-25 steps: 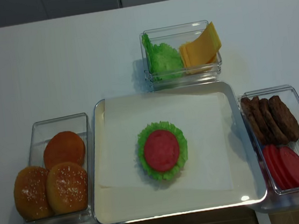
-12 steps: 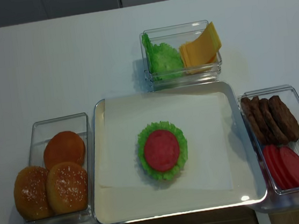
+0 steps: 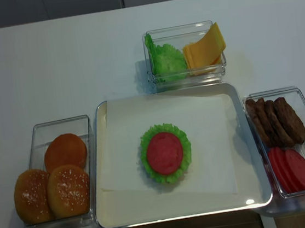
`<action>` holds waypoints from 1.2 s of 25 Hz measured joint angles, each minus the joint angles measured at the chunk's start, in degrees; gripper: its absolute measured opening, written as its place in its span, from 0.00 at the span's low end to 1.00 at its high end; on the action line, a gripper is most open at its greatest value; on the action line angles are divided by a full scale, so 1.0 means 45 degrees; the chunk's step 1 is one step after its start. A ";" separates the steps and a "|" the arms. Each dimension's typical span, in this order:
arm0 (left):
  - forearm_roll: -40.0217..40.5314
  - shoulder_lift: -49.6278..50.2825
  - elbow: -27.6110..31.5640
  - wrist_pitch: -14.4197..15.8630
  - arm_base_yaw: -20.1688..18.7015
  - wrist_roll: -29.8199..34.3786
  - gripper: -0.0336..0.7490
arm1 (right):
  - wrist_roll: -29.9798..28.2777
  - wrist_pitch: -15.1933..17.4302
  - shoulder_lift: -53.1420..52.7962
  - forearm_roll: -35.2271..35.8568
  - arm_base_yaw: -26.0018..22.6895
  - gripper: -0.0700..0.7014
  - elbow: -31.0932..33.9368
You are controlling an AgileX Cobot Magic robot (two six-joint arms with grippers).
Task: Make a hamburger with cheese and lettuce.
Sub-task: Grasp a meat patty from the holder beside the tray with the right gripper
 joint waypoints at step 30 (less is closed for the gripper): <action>0.0000 0.0000 0.0000 0.0000 0.0000 0.0000 0.51 | 0.0380 -0.1618 0.8177 0.1208 0.0000 0.70 -0.4581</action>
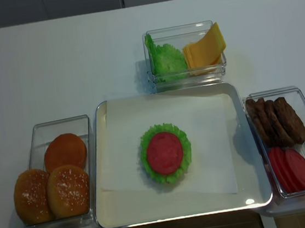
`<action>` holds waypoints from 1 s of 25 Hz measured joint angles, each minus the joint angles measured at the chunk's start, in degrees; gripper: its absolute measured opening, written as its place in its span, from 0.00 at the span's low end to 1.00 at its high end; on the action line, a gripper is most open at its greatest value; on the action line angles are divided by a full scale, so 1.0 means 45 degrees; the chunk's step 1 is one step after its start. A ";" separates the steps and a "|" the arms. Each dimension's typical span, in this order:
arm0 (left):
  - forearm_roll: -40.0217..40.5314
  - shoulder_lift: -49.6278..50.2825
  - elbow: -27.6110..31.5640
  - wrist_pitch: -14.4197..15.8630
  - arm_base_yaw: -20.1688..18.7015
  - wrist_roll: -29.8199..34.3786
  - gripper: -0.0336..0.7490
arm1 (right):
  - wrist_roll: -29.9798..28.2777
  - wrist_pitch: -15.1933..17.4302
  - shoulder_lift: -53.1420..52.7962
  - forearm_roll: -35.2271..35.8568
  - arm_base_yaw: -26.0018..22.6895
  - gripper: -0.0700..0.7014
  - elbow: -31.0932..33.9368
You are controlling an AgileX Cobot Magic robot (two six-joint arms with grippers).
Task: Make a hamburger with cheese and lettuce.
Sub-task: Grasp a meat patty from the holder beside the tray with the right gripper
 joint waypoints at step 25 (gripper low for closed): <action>0.0000 0.0000 0.0000 0.0000 0.0000 0.0000 0.51 | 0.4753 0.1534 1.1786 -0.6264 0.5318 0.68 -0.4451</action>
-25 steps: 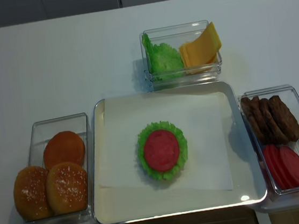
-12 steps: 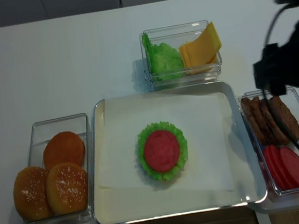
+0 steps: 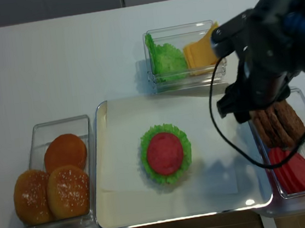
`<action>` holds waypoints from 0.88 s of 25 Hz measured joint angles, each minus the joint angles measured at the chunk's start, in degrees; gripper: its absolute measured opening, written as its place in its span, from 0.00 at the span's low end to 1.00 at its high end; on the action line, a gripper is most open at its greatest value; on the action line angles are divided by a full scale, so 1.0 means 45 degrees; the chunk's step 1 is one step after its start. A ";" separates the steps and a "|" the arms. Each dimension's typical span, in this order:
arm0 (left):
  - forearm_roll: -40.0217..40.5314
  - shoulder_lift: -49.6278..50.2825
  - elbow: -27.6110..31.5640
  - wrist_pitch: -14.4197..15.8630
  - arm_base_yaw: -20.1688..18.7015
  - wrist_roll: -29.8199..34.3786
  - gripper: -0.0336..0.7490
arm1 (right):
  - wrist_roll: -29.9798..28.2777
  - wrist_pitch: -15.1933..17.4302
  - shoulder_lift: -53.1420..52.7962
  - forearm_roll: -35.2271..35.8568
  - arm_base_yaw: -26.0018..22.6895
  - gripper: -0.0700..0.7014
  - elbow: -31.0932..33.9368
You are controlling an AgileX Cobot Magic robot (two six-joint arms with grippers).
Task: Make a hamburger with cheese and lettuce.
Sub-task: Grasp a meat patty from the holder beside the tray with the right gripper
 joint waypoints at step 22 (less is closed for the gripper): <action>0.0000 0.0000 0.0000 0.0000 0.0000 0.0000 0.51 | 0.0157 -0.0378 0.1259 -0.0883 0.0000 0.53 -0.0076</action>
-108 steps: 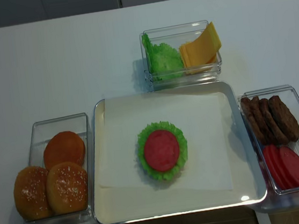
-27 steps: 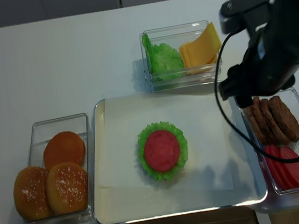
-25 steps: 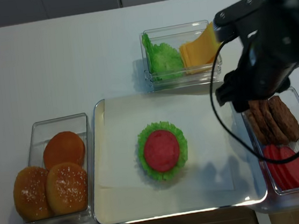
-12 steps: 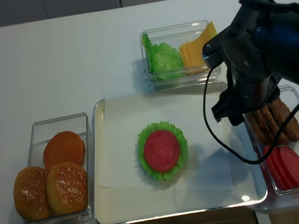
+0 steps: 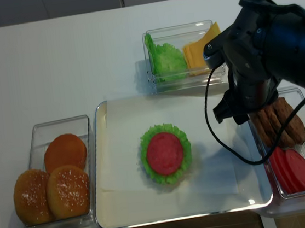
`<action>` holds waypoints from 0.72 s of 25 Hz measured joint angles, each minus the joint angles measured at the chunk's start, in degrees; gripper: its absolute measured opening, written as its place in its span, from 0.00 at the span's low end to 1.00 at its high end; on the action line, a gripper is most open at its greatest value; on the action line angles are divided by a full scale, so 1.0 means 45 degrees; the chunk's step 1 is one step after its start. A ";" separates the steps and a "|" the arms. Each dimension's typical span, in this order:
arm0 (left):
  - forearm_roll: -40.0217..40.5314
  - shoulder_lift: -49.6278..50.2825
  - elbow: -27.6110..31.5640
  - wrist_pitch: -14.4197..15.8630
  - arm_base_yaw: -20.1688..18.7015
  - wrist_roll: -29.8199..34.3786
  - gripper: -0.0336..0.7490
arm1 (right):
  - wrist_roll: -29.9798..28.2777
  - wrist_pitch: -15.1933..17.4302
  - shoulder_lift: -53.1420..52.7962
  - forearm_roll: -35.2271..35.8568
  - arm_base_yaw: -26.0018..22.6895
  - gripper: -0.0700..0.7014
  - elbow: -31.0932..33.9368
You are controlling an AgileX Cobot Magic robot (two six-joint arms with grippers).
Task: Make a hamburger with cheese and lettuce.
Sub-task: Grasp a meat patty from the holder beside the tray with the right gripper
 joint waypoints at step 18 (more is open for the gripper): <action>0.0000 0.0000 0.0000 0.0000 0.0000 0.0000 0.51 | 0.0000 -0.0011 0.0225 -0.0174 0.0000 0.34 0.0000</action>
